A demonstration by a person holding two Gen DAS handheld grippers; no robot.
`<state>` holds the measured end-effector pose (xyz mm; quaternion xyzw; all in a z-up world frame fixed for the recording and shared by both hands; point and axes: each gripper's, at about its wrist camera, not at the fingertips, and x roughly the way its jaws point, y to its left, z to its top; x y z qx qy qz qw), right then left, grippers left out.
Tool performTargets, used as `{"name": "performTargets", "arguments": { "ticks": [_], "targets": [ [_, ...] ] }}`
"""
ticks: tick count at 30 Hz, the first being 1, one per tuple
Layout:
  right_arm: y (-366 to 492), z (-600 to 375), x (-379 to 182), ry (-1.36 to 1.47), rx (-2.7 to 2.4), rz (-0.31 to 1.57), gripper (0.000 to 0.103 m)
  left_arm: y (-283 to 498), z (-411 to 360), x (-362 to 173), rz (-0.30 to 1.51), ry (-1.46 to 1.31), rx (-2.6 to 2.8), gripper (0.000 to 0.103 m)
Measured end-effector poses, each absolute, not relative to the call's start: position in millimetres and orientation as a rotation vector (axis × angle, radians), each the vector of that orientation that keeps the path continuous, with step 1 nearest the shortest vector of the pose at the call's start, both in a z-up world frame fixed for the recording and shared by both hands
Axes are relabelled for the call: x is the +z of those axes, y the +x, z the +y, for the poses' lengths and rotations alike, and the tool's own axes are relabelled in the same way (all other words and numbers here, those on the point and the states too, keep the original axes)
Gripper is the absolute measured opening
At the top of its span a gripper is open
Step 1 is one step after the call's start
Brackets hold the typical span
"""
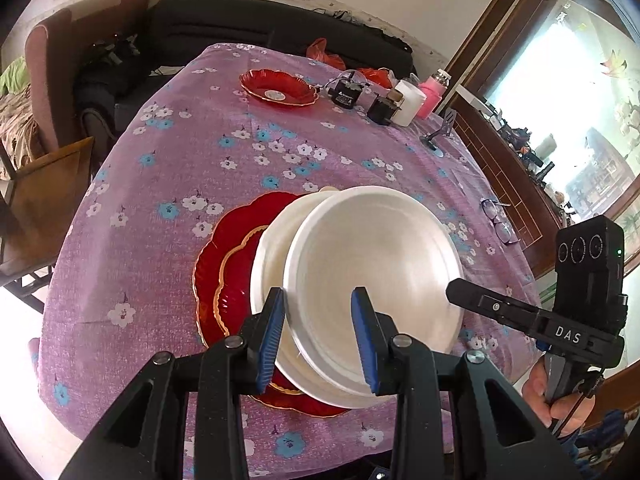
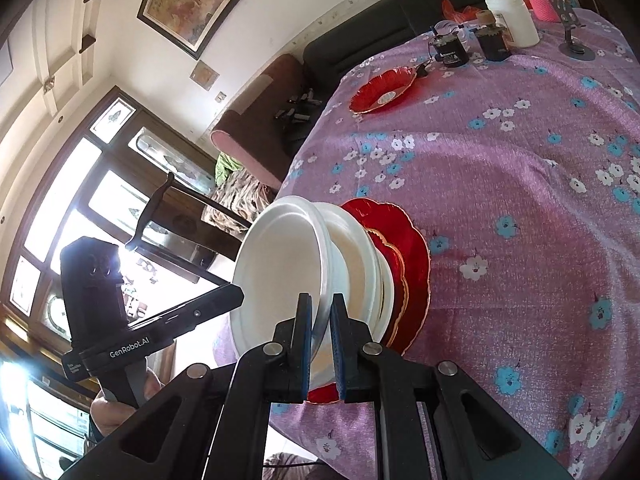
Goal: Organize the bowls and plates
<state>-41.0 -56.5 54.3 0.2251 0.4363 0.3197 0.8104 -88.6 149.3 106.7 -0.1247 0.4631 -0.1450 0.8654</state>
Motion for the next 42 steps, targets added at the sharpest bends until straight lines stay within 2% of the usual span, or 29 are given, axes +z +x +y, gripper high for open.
{"name": "performTargets", "arguments": {
  "ticks": [42],
  "targets": [
    [-54.6, -24.3, 61.4, 0.171, 0.544, 0.827, 0.013, -106.8, 123.8, 105.6, 0.886, -0.003, -0.195, 0.034]
  ]
}}
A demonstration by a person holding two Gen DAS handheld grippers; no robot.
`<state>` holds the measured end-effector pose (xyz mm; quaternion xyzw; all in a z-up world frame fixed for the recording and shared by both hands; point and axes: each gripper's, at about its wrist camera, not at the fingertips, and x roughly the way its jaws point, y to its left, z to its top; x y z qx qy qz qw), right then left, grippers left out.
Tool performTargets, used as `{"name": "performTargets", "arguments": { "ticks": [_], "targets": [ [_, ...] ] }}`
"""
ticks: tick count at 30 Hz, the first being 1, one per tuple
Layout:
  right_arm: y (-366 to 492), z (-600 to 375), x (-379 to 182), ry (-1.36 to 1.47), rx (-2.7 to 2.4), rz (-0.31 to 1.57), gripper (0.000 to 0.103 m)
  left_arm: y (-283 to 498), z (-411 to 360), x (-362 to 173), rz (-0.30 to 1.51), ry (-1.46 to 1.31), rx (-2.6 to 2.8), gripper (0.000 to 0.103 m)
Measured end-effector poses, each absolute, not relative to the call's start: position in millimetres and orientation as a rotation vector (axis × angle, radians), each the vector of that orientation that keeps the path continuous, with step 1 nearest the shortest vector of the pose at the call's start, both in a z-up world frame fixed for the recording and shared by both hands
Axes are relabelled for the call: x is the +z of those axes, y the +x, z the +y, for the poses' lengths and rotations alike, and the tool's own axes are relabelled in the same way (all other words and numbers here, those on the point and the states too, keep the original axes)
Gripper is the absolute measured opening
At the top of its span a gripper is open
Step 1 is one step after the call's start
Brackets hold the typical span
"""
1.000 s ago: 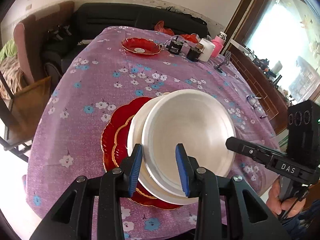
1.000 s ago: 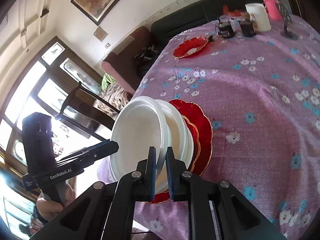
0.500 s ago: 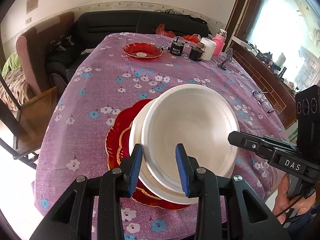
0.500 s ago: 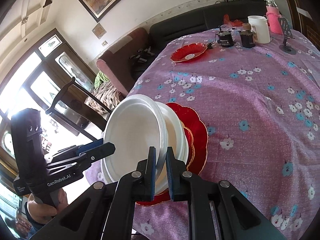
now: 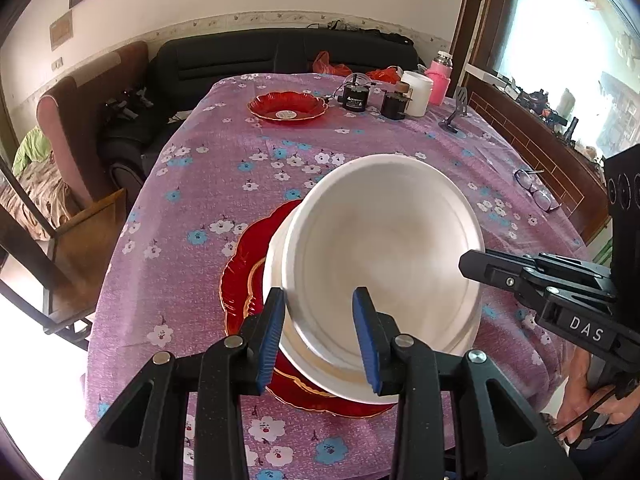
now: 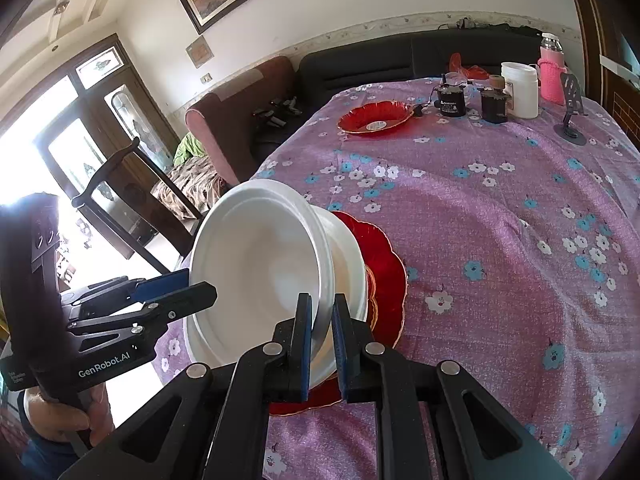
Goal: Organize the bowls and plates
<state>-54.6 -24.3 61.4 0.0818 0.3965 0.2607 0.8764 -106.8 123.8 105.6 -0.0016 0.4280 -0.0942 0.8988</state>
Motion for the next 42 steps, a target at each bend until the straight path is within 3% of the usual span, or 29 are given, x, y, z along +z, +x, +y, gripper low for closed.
{"name": "performTargets", "arguments": {
  "ticks": [27, 42],
  "targets": [
    [-60.8, -36.5, 64.2, 0.213, 0.529, 0.802, 0.015, -116.6, 122.6, 109.1, 0.851, -0.034, -0.194, 0.037],
    [-84.7, -52.4, 77.0, 0.229, 0.506, 0.747, 0.036, -138.7, 116.9, 108.5, 0.801, -0.050, -0.168, 0.043]
  ]
}}
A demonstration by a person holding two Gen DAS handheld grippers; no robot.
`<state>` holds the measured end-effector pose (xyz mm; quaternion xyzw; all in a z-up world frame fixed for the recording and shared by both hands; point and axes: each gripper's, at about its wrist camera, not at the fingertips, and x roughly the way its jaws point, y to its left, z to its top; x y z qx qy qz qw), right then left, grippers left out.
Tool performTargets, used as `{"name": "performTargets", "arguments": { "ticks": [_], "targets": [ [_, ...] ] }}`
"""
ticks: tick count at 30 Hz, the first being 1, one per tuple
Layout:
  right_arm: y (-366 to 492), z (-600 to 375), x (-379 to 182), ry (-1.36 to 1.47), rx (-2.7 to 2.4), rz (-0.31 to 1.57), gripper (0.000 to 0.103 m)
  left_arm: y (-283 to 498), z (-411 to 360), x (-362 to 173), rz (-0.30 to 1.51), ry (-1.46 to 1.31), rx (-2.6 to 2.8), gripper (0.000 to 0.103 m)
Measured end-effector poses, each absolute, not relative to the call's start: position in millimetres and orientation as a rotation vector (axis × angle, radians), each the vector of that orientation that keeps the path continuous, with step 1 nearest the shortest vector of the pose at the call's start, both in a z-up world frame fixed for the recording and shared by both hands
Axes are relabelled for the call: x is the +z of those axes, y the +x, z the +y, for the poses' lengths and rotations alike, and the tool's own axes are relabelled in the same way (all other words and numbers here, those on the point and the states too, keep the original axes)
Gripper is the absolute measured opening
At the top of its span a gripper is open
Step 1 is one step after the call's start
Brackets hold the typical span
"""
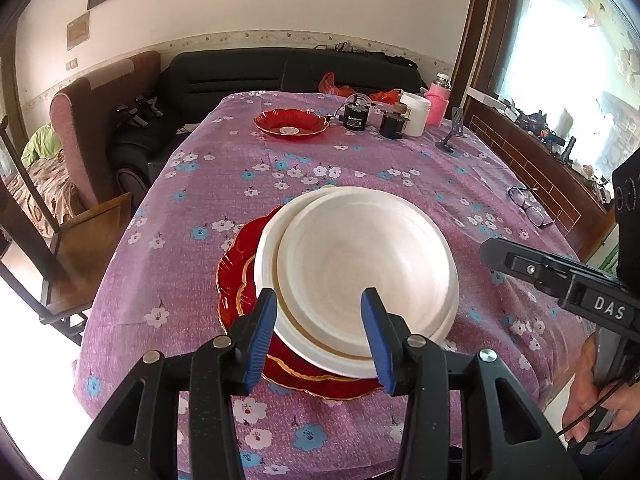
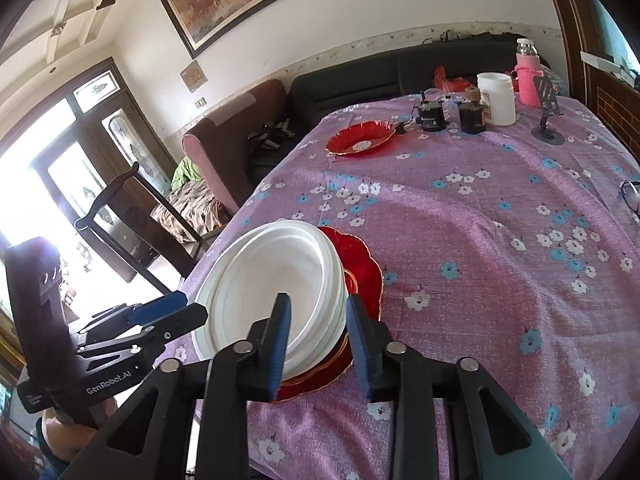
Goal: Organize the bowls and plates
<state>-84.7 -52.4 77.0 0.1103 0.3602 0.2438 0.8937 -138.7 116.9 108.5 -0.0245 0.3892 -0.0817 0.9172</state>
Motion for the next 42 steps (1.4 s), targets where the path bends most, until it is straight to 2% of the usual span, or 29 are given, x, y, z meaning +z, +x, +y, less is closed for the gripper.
{"name": "performTargets", "arguments": {
  "ticks": [7, 10, 13, 20, 22, 24, 25, 29, 33, 35, 39, 42],
  "targets": [
    [-100.4, -57.3, 72.4, 0.240, 0.508, 0.748, 0.039, -156.4, 119.4, 101.7, 0.768, -0.060, -0.139, 0.045],
    [-112.3, -59.3, 65.9, 0.238, 0.503, 0.745, 0.045, -171.5, 119.9, 100.1, 0.727, -0.057, -0.116, 0.052],
    [-121.5, -63.0, 56.2, 0.233, 0.488, 0.742, 0.053, -185.0, 125.4, 94.3, 0.689, -0.075, -0.117, 0.064],
    [-91.2, -86.1, 28.8, 0.367, 0.474, 0.842, 0.052, -167.0, 168.7, 72.1, 0.779, -0.214, -0.094, 0.066],
    [-80.1, -88.7, 23.4, 0.404, 0.480, 0.865, 0.048, -156.1, 179.8, 65.8, 0.798, -0.253, -0.087, 0.062],
    [-69.1, -88.7, 17.2, 0.430, 0.487, 0.893, 0.040, -146.9, 186.0, 59.9, 0.820, -0.287, -0.101, 0.050],
    [-64.3, -87.8, 14.1, 0.440, 0.494, 0.906, 0.037, -142.0, 189.4, 55.6, 0.834, -0.307, -0.105, 0.048],
    [-55.6, -83.3, 6.9, 0.451, 0.493, 0.934, 0.037, -128.0, 197.4, 41.7, 0.869, -0.341, -0.101, 0.046],
    [-50.5, -79.6, 2.6, 0.447, 0.493, 0.947, 0.036, -117.6, 201.9, 33.1, 0.890, -0.358, -0.104, 0.036],
    [-47.3, -77.3, 0.7, 0.442, 0.491, 0.954, 0.030, -110.6, 200.8, 32.1, 0.893, -0.359, -0.115, 0.033],
    [-39.6, -72.0, -4.7, 0.438, 0.493, 0.967, 0.023, -97.3, 198.6, 28.0, 0.900, -0.347, -0.116, 0.021],
    [-35.9, -66.1, -5.8, 0.428, 0.494, 0.973, 0.019, -88.7, 194.5, 25.1, 0.905, -0.336, -0.115, 0.018]
  ]
}}
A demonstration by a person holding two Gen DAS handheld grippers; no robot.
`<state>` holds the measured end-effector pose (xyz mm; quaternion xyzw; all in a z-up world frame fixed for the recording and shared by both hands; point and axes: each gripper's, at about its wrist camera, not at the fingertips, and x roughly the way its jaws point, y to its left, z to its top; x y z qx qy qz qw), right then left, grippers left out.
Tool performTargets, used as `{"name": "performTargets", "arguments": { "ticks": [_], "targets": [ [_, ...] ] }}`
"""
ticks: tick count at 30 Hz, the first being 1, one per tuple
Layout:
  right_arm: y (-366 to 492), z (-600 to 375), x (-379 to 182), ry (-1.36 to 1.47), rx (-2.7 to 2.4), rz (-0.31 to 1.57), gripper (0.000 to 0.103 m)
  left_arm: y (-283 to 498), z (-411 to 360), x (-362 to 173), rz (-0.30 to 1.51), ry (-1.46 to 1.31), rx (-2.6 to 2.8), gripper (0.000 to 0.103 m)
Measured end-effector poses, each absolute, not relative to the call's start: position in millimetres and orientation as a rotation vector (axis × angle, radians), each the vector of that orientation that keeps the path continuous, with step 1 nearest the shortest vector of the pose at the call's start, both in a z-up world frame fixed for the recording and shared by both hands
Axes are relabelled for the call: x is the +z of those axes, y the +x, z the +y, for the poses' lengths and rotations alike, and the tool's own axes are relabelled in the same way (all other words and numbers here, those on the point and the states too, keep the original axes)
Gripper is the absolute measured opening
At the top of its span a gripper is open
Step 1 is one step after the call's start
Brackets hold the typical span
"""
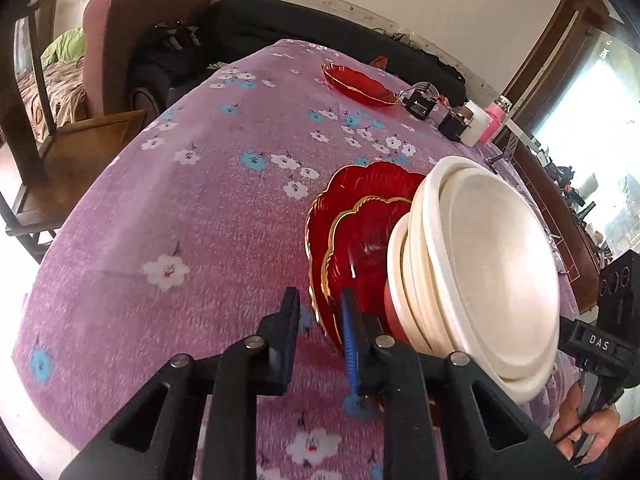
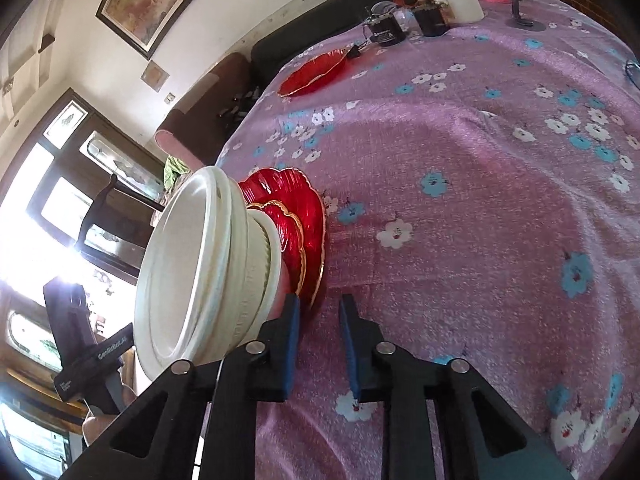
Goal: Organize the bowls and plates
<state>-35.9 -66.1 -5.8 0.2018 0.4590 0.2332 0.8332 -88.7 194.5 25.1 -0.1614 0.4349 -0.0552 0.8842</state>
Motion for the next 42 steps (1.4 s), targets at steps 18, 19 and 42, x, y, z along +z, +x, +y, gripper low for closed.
{"name": "performTargets", "arguments": {
  "ticks": [18, 19, 42],
  "targets": [
    [-33.7, -78.5, -1.1, 0.403, 0.442, 0.933, 0.013, -72.2, 154.3, 26.7, 0.900, -0.263, -0.114, 0.015],
    [-33.8, -82.3, -0.3, 0.402, 0.435, 0.929, 0.013, -70.4, 148.9, 26.9, 0.902, -0.259, -0.119, 0.015],
    [-14.3, -217.7, 1.2, 0.499, 0.203, 0.840, 0.013, 1.4, 3.4, 16.6, 0.978, -0.161, -0.207, 0.019]
  ]
}}
